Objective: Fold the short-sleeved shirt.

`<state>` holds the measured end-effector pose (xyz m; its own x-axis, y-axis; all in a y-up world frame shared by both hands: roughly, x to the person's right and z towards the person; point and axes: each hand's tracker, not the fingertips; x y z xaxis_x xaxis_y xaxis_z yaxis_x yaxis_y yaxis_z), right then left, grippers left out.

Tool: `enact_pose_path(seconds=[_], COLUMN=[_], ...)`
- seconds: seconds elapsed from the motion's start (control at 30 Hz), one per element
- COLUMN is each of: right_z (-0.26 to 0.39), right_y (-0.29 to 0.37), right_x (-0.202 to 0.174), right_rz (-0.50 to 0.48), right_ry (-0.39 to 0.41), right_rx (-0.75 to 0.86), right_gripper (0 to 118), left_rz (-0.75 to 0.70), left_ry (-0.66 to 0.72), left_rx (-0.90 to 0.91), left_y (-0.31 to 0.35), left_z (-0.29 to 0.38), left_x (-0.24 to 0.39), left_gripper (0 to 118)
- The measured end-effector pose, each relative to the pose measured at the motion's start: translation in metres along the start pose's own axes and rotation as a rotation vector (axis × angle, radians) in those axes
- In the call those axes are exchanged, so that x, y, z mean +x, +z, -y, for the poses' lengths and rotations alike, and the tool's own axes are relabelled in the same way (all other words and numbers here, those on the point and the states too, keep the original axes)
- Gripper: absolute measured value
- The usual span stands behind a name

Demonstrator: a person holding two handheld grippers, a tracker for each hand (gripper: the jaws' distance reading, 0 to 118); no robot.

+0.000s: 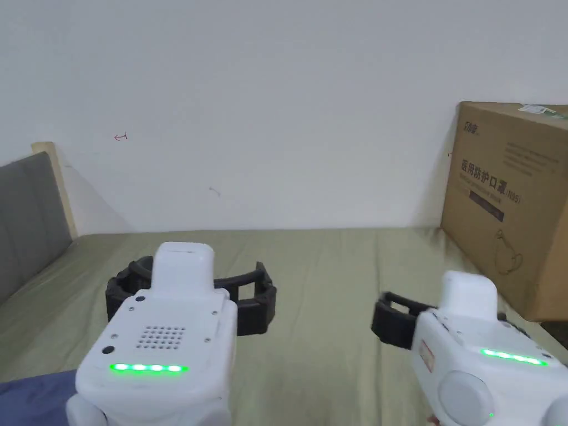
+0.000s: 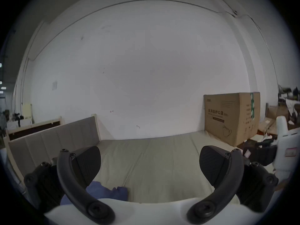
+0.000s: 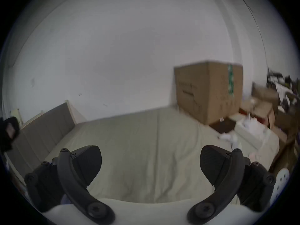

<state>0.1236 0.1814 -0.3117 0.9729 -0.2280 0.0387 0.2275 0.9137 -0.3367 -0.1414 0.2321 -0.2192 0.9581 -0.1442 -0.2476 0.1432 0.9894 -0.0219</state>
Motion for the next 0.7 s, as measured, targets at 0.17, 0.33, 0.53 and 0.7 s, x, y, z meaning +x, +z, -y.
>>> enact_pose_path(seconds=[0.17, 0.33, 0.53, 0.7], right_z=[0.023, 0.003, 0.025, 0.037], right_y=[0.022, 0.04, 0.049, 0.045], right_x=[-0.003, -0.023, -0.017, -0.013], right_rz=[0.046, -0.061, -0.06, -0.006], right_ry=[0.255, 0.324, 0.236, 0.273], right_rx=[0.153, 0.22, 0.207, 0.215], right_gripper=[118, 118, 81, 0], left_rz=[0.08, 0.109, 0.111, 0.16], left_ry=[0.121, 0.122, 0.03, 0.043], left_rx=[-0.173, -0.165, -0.14, -0.124], left_y=[-0.01, -0.012, -0.001, 0.007], left_z=[0.018, 0.01, 0.018, 0.029], left_x=[-0.008, -0.009, -0.005, 0.001], left_gripper=[118, 106, 41, 0])
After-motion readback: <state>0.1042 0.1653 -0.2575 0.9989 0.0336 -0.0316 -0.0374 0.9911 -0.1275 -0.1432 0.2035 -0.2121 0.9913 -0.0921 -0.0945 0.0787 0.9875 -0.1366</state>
